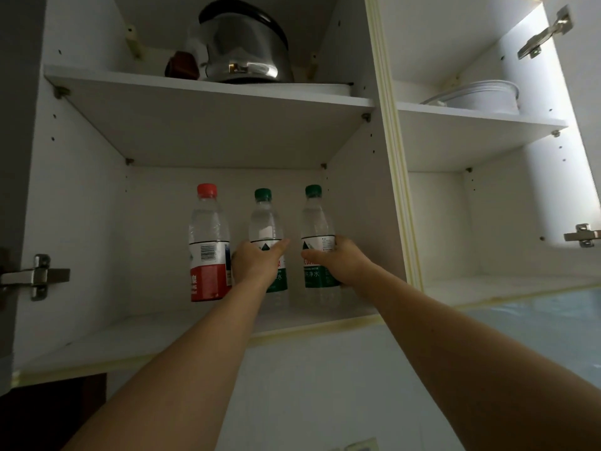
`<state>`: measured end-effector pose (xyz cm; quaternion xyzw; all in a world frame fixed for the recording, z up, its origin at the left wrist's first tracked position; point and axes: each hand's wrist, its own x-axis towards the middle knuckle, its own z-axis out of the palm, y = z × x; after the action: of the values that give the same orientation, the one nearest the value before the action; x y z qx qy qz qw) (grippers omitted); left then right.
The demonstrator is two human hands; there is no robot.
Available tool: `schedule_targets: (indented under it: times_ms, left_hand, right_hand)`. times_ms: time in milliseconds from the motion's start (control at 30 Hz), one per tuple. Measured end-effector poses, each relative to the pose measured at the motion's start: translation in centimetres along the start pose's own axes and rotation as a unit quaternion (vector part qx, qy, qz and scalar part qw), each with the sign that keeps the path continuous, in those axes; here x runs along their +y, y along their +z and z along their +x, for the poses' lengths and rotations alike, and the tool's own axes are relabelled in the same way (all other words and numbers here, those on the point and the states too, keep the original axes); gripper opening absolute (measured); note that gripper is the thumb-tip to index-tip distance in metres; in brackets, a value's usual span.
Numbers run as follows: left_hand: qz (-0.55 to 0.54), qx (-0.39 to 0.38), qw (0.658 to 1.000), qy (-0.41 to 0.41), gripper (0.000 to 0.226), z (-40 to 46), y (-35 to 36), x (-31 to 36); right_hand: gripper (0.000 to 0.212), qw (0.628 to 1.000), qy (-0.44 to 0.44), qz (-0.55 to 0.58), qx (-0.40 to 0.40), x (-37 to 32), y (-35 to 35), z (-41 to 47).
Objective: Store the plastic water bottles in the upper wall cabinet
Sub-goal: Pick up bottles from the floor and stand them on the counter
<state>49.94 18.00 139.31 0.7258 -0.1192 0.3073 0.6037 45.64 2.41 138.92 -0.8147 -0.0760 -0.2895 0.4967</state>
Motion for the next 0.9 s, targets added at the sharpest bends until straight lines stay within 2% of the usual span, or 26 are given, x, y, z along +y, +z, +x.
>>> schedule_targets:
  times_ms: [167, 267, 333, 400, 467, 633, 767, 900]
  left_hand:
    - [0.038, -0.037, 0.998, -0.014, 0.072, -1.4, -0.5, 0.3]
    - [0.076, -0.048, 0.996, -0.007, 0.09, -3.2, -0.8, 0.9]
    - [0.087, -0.048, 0.995, 0.018, 0.092, -5.0, -1.0, 1.6]
    - [0.091, -0.042, 0.993, 0.061, 0.083, -7.2, -1.3, 2.4]
    - [0.079, -0.037, 0.991, 0.105, 0.07, -9.9, -1.7, 3.0]
    - [-0.007, -0.064, 0.978, 0.198, 0.035, -17.3, -1.0, 3.2]
    - [-0.053, -0.123, 0.97, 0.205, 0.018, -23.9, 1.5, 1.6]
    - [-0.077, -0.224, 0.959, 0.154, 0.007, -31.2, 5.8, -1.6]
  right_hand:
    - [0.047, 0.999, 0.005, -0.04, 0.013, 0.4, -0.1, -0.4]
    - [0.065, 0.997, 0.007, -0.06, 0.054, 0.7, -0.6, -1.8]
    - [0.077, 0.991, -0.011, -0.1, 0.093, 0.4, -1.2, -3.7]
    - [0.072, 0.985, -0.027, -0.132, 0.106, -0.1, -1.9, -6.3]
    - [0.059, 0.981, -0.05, -0.15, 0.11, 0.0, -2.7, -9.8]
    - [0.038, 0.963, -0.107, -0.209, 0.134, 2.8, -6.7, -19.0]
    - [0.034, 0.958, -0.102, -0.227, 0.144, 6.8, -10.4, -26.1]
    - [0.028, 0.965, -0.023, -0.221, 0.137, 12.6, -13.8, -33.0]
